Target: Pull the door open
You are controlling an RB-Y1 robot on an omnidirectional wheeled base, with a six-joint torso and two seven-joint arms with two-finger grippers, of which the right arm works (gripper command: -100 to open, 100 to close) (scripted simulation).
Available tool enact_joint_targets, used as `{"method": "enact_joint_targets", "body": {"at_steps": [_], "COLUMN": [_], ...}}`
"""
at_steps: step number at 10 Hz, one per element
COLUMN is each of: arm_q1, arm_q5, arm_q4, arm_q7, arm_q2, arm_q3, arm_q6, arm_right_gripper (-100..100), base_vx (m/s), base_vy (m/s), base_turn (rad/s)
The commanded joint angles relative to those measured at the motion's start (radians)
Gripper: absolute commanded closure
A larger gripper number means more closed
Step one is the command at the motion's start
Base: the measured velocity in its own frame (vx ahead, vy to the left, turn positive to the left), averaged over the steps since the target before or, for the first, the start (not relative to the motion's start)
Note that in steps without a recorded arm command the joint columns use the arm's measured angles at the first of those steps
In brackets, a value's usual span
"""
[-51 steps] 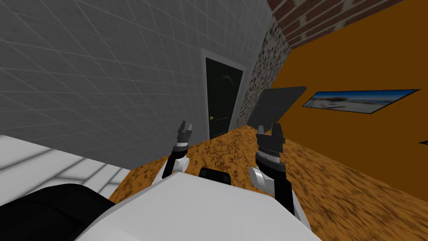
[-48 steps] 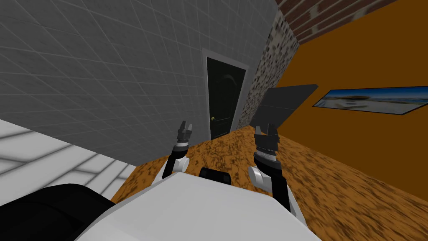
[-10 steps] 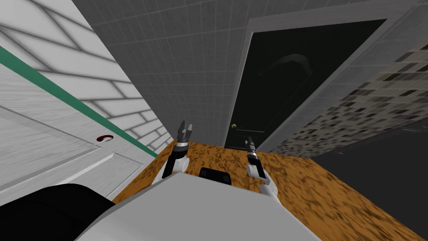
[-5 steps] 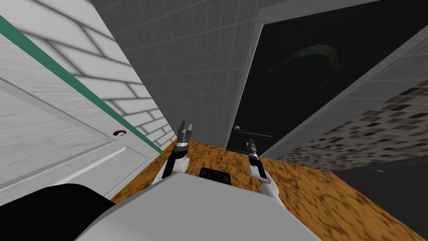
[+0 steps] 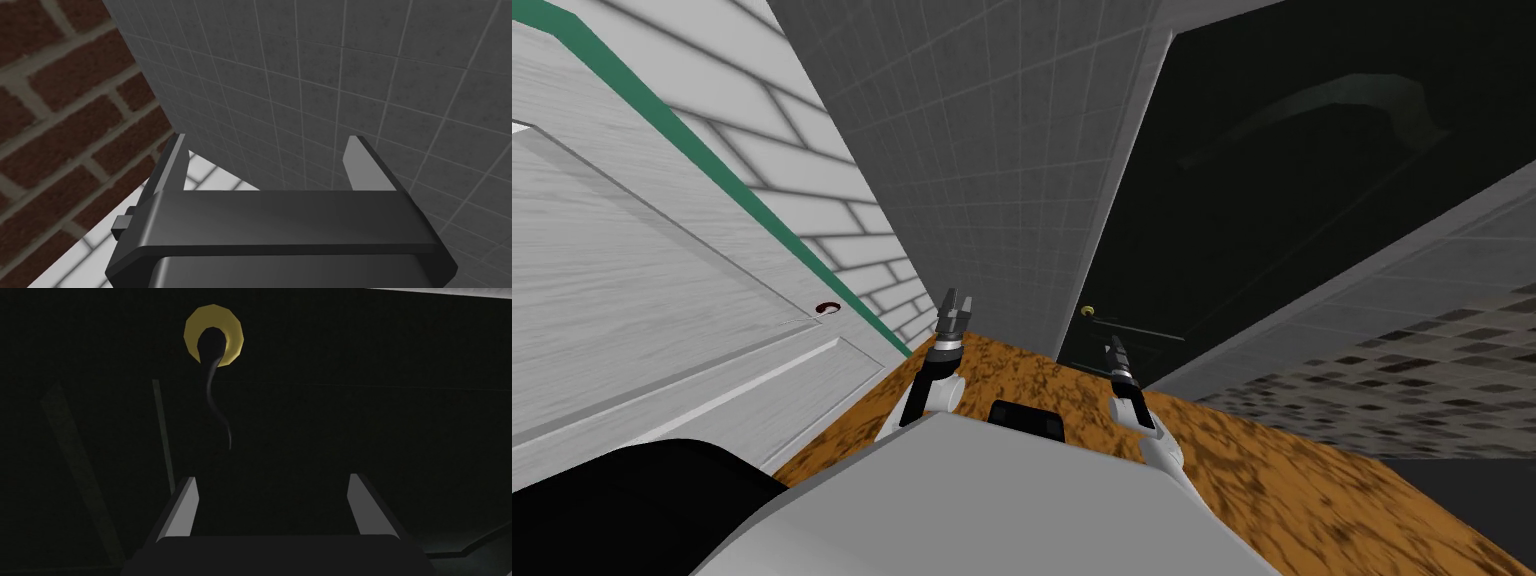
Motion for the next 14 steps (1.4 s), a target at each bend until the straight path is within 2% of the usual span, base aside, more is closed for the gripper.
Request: {"method": "enact_joint_targets", "body": {"at_steps": [1,8,10,11,14], "arm_q1": [-0.017,-0.079,-0.085,-0.082,-0.076], "arm_q5": [-0.009,-0.042,-0.045,-0.043,-0.05], "arm_q4": [0.05,0.225,0.242,0.233,0.25], "arm_q7": [0.001,-0.009,-0.01,-0.009,-0.018], "arm_q2": [-0.005,-0.039,-0.042,-0.041,-0.053], "arm_q3": [-0.004,-0.021,-0.022,-0.022,-0.034], "arm_q6": [-0.005,-0.022,-0.024,-0.022,-0.035], "arm_right_gripper": [-100,-100,-100,-100,-100], "base_vx": [0.047,0.042,0.021,0.008,0.169], "base_vy": [-0.046,-0.039,-0.025,-0.008,-0.037], "base_turn": [0.169,0.151,0.055,0.017,0.067]}}
